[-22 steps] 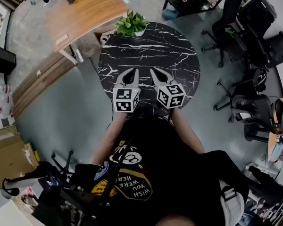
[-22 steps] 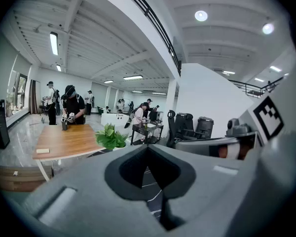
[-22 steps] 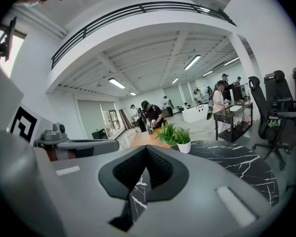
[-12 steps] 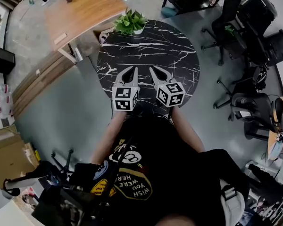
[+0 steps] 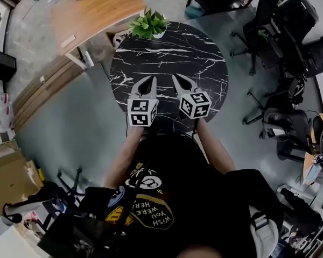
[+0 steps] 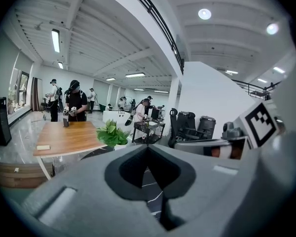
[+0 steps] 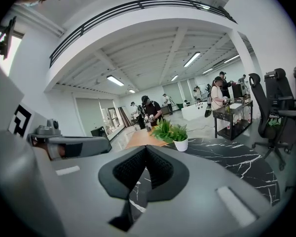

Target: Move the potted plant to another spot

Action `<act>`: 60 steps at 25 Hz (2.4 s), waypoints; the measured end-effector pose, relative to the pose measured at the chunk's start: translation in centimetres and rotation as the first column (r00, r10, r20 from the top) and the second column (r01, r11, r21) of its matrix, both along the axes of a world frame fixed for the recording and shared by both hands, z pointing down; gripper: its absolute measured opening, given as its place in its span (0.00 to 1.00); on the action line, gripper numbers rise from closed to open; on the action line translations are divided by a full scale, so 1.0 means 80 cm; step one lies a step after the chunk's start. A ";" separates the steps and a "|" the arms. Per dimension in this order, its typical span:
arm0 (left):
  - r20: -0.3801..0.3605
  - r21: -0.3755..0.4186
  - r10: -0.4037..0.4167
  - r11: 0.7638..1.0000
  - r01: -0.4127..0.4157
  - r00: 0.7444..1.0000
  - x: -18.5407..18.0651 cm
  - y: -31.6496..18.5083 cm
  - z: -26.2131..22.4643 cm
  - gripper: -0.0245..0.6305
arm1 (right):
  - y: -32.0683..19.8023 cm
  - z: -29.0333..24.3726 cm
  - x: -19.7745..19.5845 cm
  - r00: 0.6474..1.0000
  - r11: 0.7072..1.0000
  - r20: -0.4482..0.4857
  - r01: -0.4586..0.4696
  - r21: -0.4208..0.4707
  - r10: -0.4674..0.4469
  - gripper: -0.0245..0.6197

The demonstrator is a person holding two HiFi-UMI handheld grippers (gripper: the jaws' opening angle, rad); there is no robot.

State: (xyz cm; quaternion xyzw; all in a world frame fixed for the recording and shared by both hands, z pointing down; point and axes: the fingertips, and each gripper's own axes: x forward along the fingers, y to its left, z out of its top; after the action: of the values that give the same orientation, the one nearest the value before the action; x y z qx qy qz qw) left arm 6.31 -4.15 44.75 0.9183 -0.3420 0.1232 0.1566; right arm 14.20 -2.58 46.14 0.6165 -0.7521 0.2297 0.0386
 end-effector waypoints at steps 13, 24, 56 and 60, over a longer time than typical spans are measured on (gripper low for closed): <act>0.044 -0.041 -0.017 0.999 0.019 0.999 0.029 -0.074 0.066 0.04 | -0.084 0.064 0.031 0.999 0.997 0.013 0.040 -0.059 -0.040 0.05; -0.027 -0.066 0.078 0.995 -0.080 0.997 0.066 -0.185 0.110 0.04 | -0.237 0.127 0.080 0.994 0.994 -0.094 -0.058 -0.087 0.050 0.05; -0.055 -0.118 -0.114 0.987 0.107 0.992 0.034 -0.237 0.150 0.04 | -0.491 0.289 0.161 0.986 0.961 -0.166 -0.074 -0.267 0.030 0.06; -0.063 -0.113 -0.138 0.985 0.130 0.988 0.022 -0.238 0.145 0.04 | -0.499 0.288 0.144 0.989 0.960 -0.145 -0.048 -0.274 0.008 0.06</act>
State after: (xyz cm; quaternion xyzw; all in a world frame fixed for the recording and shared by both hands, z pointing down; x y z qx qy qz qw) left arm 8.06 -23.19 56.33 0.8872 -0.3900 0.0984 0.2260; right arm 25.72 -42.53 69.16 0.6303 -0.6992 0.2887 0.1748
